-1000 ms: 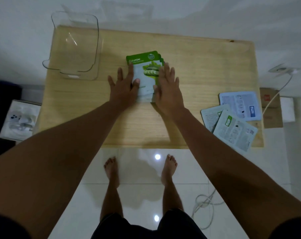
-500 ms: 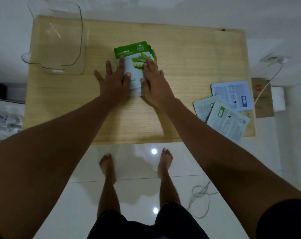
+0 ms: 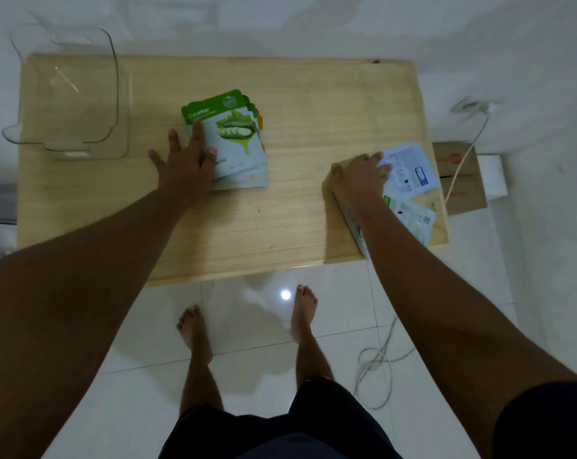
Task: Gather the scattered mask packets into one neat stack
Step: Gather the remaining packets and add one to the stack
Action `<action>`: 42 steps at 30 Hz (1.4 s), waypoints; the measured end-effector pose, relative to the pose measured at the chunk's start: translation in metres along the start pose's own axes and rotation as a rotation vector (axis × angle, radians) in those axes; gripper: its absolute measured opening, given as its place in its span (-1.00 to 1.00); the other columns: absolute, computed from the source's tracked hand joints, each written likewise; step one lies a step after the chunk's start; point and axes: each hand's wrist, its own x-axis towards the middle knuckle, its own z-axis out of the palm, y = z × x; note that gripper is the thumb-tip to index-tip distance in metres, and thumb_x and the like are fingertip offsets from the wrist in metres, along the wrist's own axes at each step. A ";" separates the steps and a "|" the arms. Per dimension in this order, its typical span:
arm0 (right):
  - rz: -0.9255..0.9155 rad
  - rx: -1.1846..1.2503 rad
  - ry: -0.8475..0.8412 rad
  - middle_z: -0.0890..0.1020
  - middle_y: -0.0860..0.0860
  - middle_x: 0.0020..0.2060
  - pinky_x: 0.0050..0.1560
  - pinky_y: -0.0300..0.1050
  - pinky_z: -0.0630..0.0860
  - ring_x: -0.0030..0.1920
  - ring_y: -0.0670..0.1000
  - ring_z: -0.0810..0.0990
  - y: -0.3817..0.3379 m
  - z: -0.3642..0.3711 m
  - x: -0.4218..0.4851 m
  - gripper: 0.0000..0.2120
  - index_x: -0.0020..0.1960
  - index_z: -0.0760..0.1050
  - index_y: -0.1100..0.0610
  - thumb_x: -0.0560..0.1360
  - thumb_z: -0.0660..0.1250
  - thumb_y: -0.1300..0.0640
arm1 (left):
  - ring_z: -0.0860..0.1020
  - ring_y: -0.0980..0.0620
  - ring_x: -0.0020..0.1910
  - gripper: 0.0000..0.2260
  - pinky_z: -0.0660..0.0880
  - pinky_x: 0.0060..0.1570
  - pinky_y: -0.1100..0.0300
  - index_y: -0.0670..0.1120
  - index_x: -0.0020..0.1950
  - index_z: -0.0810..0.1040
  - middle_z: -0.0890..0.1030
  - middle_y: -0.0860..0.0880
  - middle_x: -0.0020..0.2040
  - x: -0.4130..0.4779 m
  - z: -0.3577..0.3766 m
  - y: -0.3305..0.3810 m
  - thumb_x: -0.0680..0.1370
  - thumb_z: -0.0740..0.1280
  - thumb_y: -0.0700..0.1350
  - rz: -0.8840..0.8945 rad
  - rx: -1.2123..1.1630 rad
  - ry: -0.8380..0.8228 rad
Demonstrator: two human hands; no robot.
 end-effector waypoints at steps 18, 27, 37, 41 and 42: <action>-0.330 0.445 0.325 0.57 0.14 0.26 0.25 0.02 0.51 0.23 0.07 0.55 0.007 0.015 -0.018 -0.65 0.31 0.45 0.20 0.63 0.13 0.04 | -0.07 -0.16 0.60 -0.44 -0.27 0.41 -0.39 0.04 0.61 -0.03 0.27 -0.08 0.56 0.000 0.007 -0.003 0.62 -0.03 0.14 0.005 -0.029 0.038; -0.404 0.963 0.637 0.43 -0.22 -0.35 -0.33 -0.46 0.34 -0.36 -0.29 0.47 -0.081 -0.036 -0.031 -0.82 -0.09 0.45 0.31 0.62 0.22 0.20 | -0.10 -0.14 0.60 -0.46 -0.27 0.40 -0.40 0.07 0.61 -0.05 0.23 -0.03 0.57 -0.002 -0.003 0.007 0.65 0.01 0.09 -0.020 -0.063 -0.007; -0.391 0.946 0.217 0.59 0.14 0.19 0.20 -0.03 0.56 0.11 0.02 0.58 -0.136 0.005 -0.063 -0.67 0.33 0.39 0.24 0.58 0.25 0.24 | -0.12 -0.13 0.60 -0.41 -0.34 0.39 -0.34 0.05 0.61 -0.13 0.13 -0.10 0.60 0.001 -0.007 0.005 0.63 -0.06 0.22 -0.045 -0.175 -0.040; -0.709 0.305 0.125 0.08 0.20 0.58 0.53 0.19 0.10 0.57 0.22 0.06 -0.133 0.020 -0.060 -0.45 0.56 0.07 0.21 0.61 0.12 0.17 | -0.16 -0.14 0.60 -0.31 -0.33 0.38 -0.35 0.04 0.60 -0.23 0.12 -0.12 0.60 0.003 -0.006 0.005 0.61 0.07 0.21 -0.047 -0.109 -0.060; -0.760 0.198 0.095 -0.01 0.19 0.59 0.55 0.26 0.00 0.59 0.23 -0.05 -0.134 0.022 -0.058 -0.43 0.57 0.03 0.20 0.61 0.11 0.18 | -0.16 -0.14 0.60 -0.31 -0.33 0.38 -0.36 0.04 0.60 -0.23 0.12 -0.12 0.60 0.003 -0.006 0.004 0.61 0.08 0.20 -0.044 -0.110 -0.055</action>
